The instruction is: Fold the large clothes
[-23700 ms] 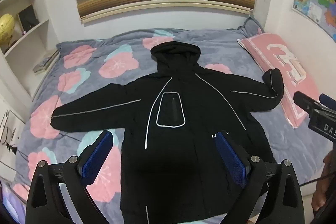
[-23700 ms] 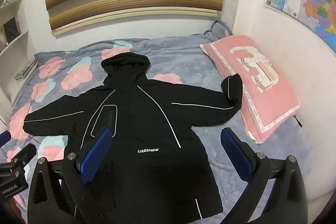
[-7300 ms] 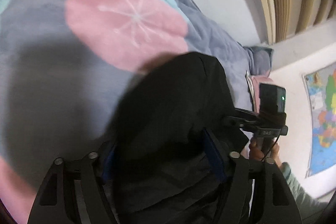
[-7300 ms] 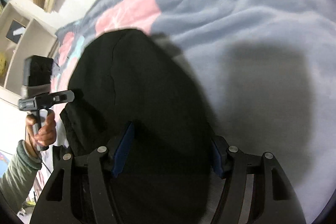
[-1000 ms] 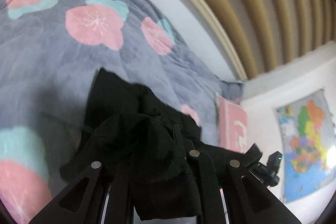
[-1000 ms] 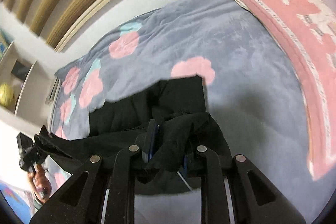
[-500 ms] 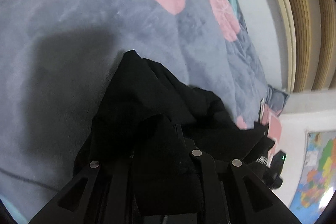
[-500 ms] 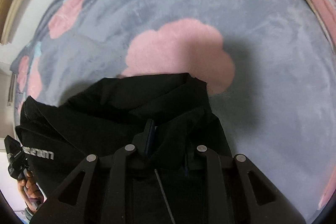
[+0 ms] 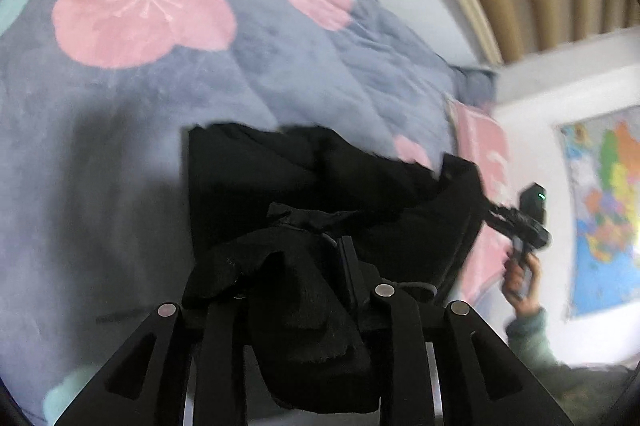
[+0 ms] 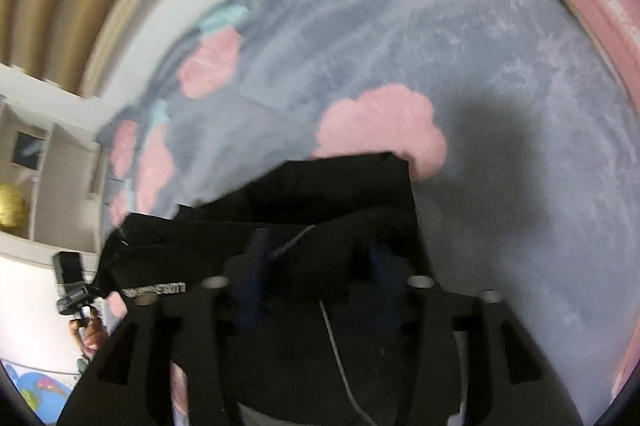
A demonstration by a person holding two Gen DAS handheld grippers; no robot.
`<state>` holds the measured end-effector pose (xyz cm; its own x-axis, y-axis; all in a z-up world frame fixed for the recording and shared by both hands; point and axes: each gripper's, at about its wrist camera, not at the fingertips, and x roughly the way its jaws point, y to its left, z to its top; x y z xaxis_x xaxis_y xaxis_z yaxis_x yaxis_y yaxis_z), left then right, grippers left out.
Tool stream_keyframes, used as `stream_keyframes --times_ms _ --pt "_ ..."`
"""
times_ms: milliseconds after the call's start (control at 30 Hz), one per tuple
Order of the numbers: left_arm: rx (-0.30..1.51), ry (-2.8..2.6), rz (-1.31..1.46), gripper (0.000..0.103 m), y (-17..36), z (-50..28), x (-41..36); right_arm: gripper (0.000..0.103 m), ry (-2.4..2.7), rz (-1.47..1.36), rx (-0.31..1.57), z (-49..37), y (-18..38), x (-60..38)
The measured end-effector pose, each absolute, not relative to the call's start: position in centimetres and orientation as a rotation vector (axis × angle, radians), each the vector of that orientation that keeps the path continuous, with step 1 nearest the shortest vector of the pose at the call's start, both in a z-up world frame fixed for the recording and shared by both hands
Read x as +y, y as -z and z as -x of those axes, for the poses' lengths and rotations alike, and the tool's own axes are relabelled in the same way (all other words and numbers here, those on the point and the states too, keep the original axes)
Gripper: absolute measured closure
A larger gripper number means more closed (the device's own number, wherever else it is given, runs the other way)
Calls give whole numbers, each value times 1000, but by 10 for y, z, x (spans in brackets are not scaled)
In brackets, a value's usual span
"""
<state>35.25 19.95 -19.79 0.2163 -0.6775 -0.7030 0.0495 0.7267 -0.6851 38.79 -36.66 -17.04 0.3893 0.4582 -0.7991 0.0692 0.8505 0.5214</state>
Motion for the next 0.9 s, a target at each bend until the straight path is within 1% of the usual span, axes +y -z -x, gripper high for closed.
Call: stream_keyframes --times_ms 33,67,167,267,367,433,467,567,700,733,767,800,833,867,900 --pt "1278 602 644 72 196 -349 205 26 -247 -511 1135 -384 162 -369" --pt "1274 642 686 67 195 -345 212 24 -234 -490 1112 -379 154 -372" --pt "1251 689 743 57 190 -336 225 24 -217 -424 1094 -374 145 -374" --pt "1220 640 725 47 185 -334 230 24 -219 -367 1133 -379 159 -362" --pt "1158 567 712 45 181 -337 236 24 -214 -257 1150 -388 178 -343" --pt "1124 508 714 40 181 -339 242 24 -211 -182 1151 -395 190 -331" --pt "1123 468 674 36 183 -342 241 24 -213 -155 1152 -401 196 -326" --pt "1173 352 564 35 202 -354 233 24 -209 -96 1159 -421 217 -316" --pt "1213 328 606 35 237 -372 228 24 -225 -86 1178 -449 242 -312" --pt "1223 310 614 35 245 -377 227 27 -242 -100 1189 -455 249 -311" --pt "1232 297 626 35 252 -381 226 57 -260 -109 1188 -457 252 -308" --pt "1244 289 647 35 261 -386 225 71 -271 -102 1185 -456 252 -304" --pt "1245 276 649 35 264 -388 224 71 -251 -55 1175 -454 249 -297" --pt "1243 240 636 36 267 -390 224 76 -226 -14 1153 -449 245 -292" --pt "1234 215 630 52 266 -390 224 81 -211 20 1133 -443 241 -289"
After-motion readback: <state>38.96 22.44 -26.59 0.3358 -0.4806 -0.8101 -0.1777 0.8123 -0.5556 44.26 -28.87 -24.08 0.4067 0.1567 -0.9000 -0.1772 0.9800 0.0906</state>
